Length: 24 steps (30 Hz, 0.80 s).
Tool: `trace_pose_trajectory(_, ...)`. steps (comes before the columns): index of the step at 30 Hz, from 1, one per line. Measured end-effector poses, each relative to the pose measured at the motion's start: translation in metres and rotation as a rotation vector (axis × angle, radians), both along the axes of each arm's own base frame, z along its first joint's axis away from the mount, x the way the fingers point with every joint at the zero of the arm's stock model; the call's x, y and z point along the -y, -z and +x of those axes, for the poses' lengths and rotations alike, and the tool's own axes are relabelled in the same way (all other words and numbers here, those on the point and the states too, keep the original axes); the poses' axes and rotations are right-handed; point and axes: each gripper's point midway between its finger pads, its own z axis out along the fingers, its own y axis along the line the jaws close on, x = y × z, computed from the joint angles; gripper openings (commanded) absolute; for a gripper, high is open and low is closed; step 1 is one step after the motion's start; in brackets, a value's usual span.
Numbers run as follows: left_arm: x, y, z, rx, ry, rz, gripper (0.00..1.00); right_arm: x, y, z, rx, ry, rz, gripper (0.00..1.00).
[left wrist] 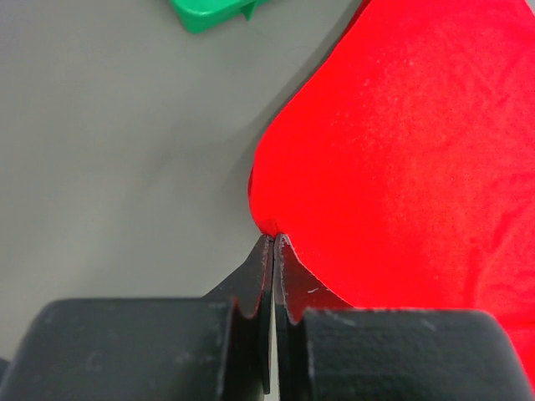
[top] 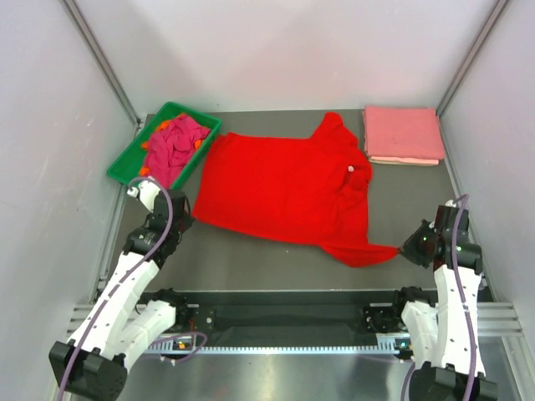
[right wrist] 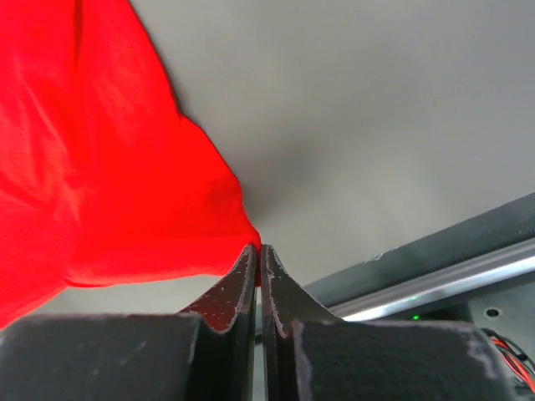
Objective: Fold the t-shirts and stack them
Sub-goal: Flatten the tshirt out
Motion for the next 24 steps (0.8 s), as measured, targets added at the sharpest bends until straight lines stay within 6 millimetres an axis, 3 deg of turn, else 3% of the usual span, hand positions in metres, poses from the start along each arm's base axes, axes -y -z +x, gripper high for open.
trace_pose_trajectory(15,0.013,0.025,0.026,-0.070,0.073,0.041,0.00,-0.011,0.011,0.002,-0.092,-0.053,-0.030,0.00)
trace_pose_trajectory(20,0.020,0.040,0.030,-0.123,0.113,0.038,0.00,-0.032,0.006,0.018,-0.070,-0.126,-0.040,0.00)
trace_pose_trajectory(24,0.024,0.033,0.035,-0.115,0.169,0.061,0.00,-0.048,-0.003,0.026,-0.055,-0.190,-0.071,0.00)
